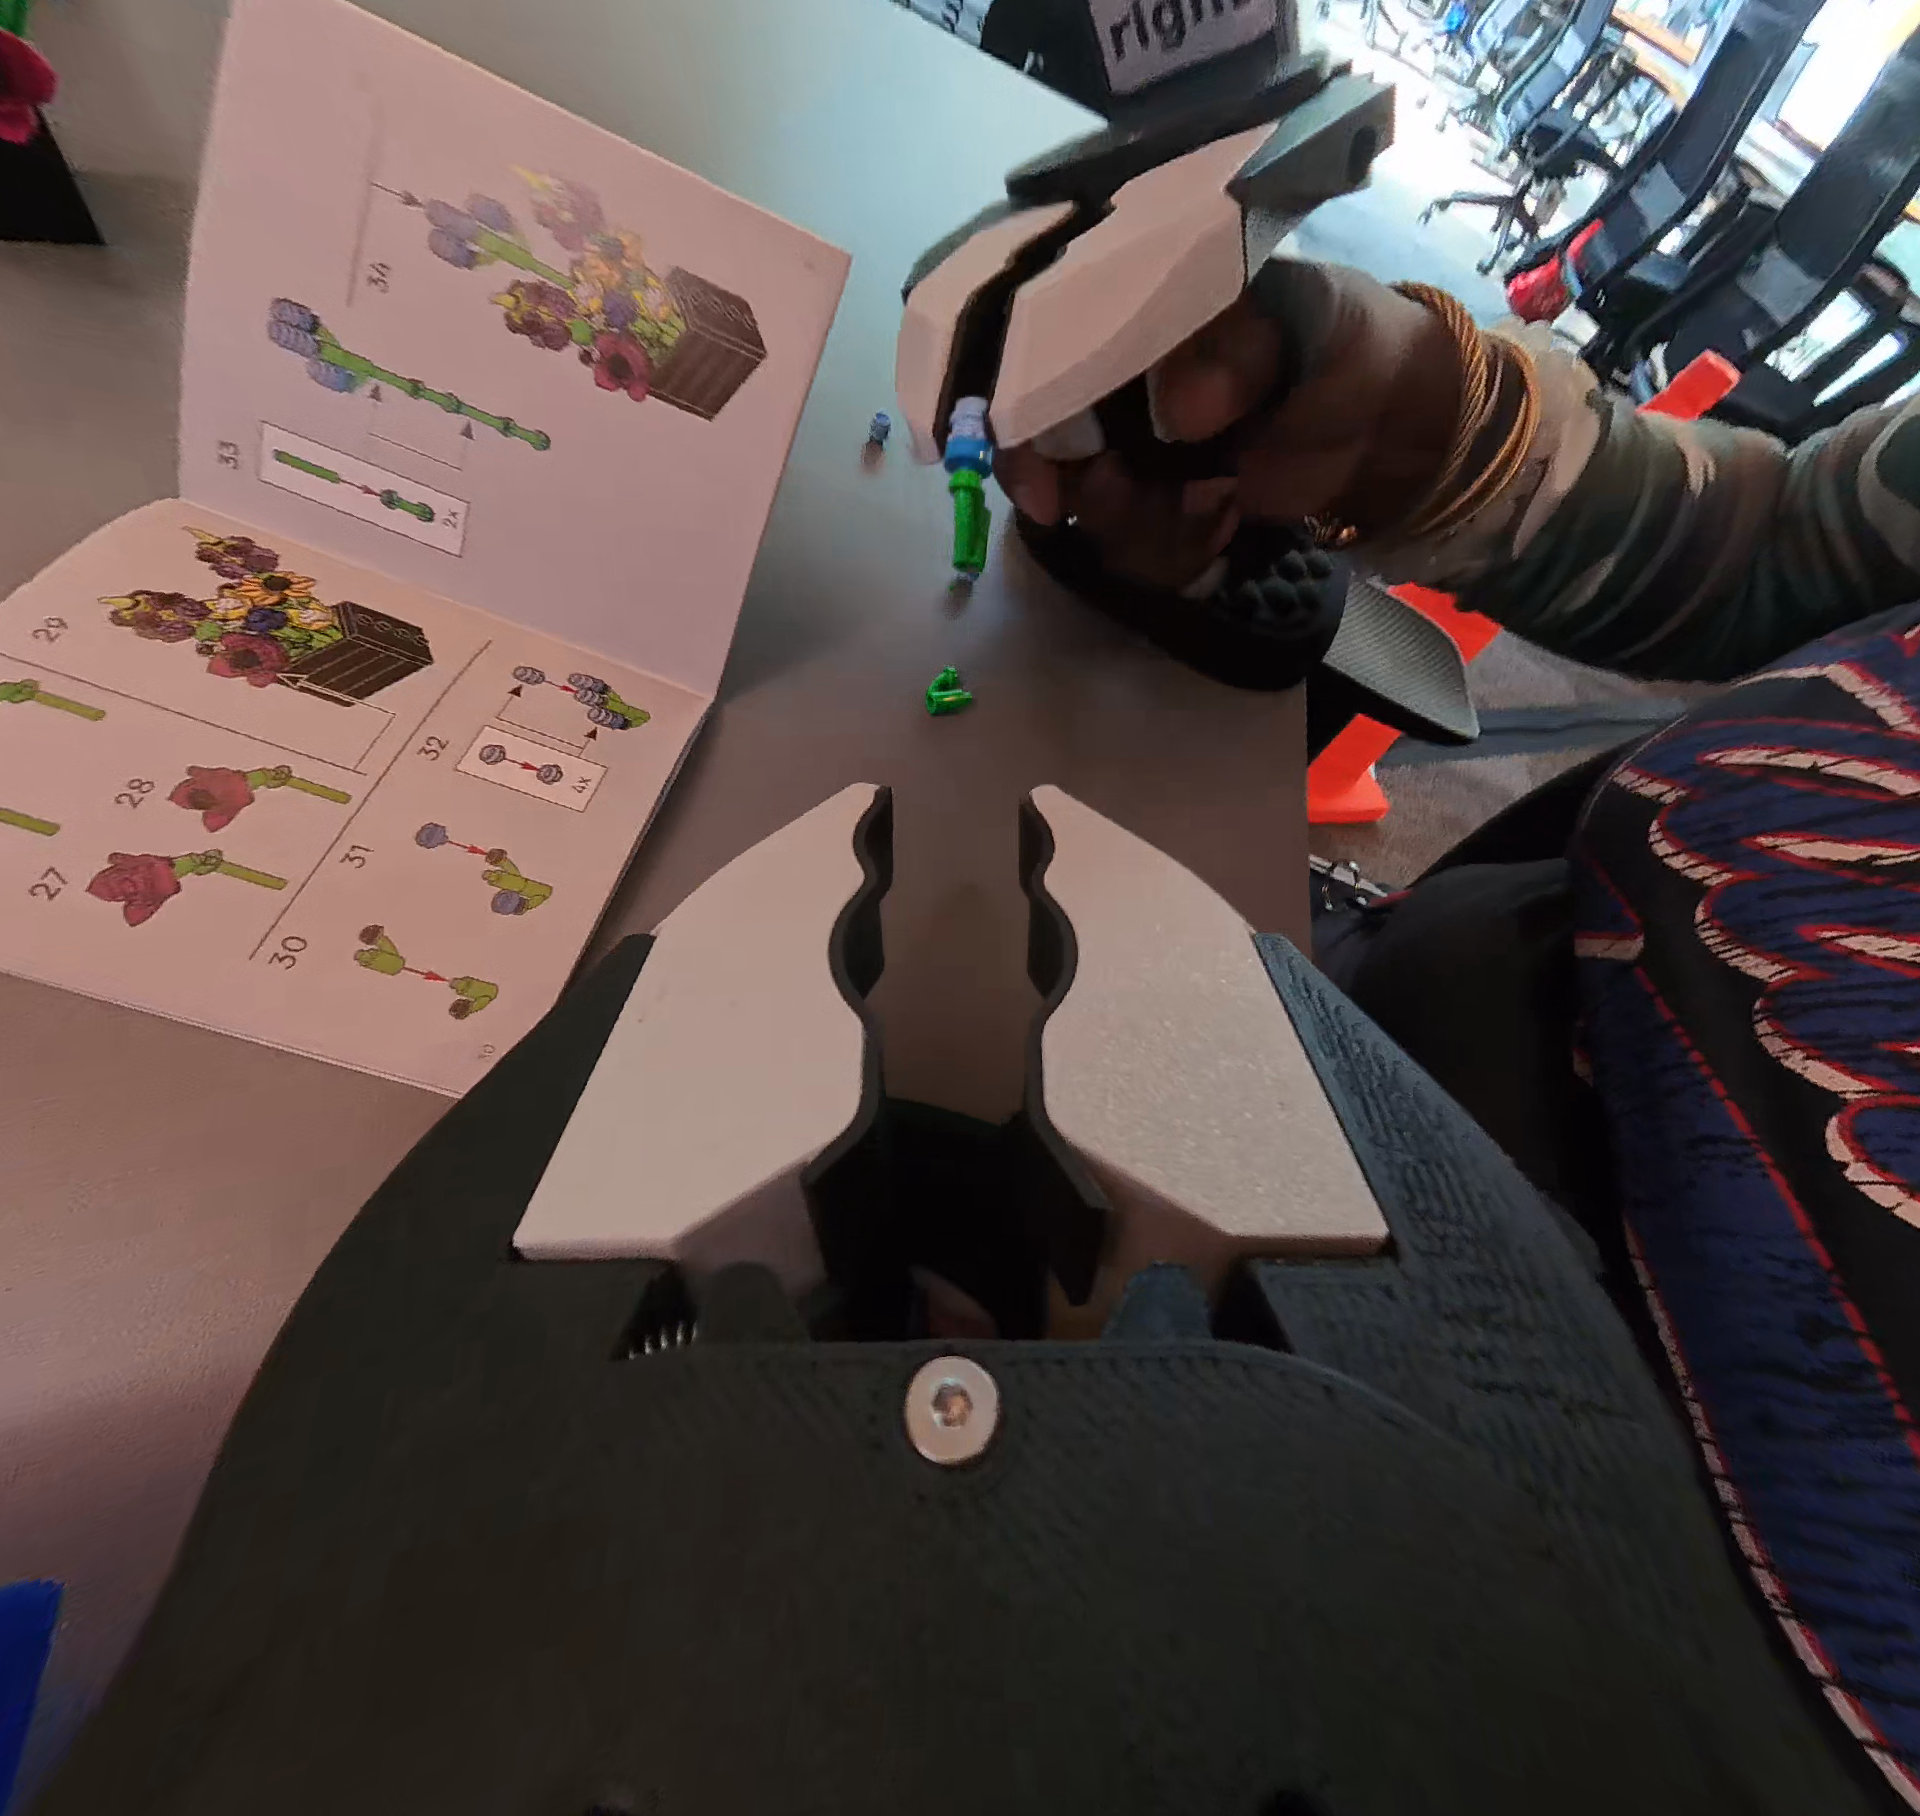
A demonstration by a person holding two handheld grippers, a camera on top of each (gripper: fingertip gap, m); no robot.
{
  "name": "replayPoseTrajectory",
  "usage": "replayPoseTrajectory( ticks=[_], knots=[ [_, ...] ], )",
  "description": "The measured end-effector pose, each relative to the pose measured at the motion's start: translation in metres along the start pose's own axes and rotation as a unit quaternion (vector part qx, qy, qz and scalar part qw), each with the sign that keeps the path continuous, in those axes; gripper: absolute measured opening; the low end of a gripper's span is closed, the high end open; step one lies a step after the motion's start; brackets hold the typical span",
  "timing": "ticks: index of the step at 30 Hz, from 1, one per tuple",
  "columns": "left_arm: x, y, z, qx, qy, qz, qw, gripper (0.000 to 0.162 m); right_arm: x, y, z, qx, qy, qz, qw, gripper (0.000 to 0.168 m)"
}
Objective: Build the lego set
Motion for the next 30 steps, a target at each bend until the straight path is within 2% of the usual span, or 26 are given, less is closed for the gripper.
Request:
replayPoseTrajectory(
  ticks=[5,12,17,23,30],
  knots=[
    [0.002,-0.005,0.004,-0.015,-0.024,-0.031,0.999,0.021,-0.001,-0.002,-0.001,0.010,0.011,0.004,1.000,0.007],
    [0.002,-0.008,0.003,-0.034,-0.022,-0.039,0.998,0.015,-0.001,0.016,0.006,0.032,-0.055,0.113,0.992,0.007],
    [0.001,-0.006,-0.003,-0.038,0.010,-0.030,0.999,0.013,0.003,0.027,0.013,0.049,-0.089,0.153,0.983,0.007],
    [-0.002,-0.003,-0.011,-0.029,0.055,-0.018,0.998,0.006,0.002,0.030,0.017,0.060,-0.092,0.154,0.982,0.007],
    [-0.001,-0.006,-0.008,-0.051,0.041,-0.025,0.998,0.008,0.003,0.032,0.016,0.074,-0.087,0.141,0.984,0.007]
  ],
)
Point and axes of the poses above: each gripper's, where its closed fingertips meet, y out along the fingers, x out of its top, z = x × y across the jaws, the point moved 10 cm from there along -y, back along the fingers, and after that the axes turned 12 degrees about -y, right-handed, at the moved point
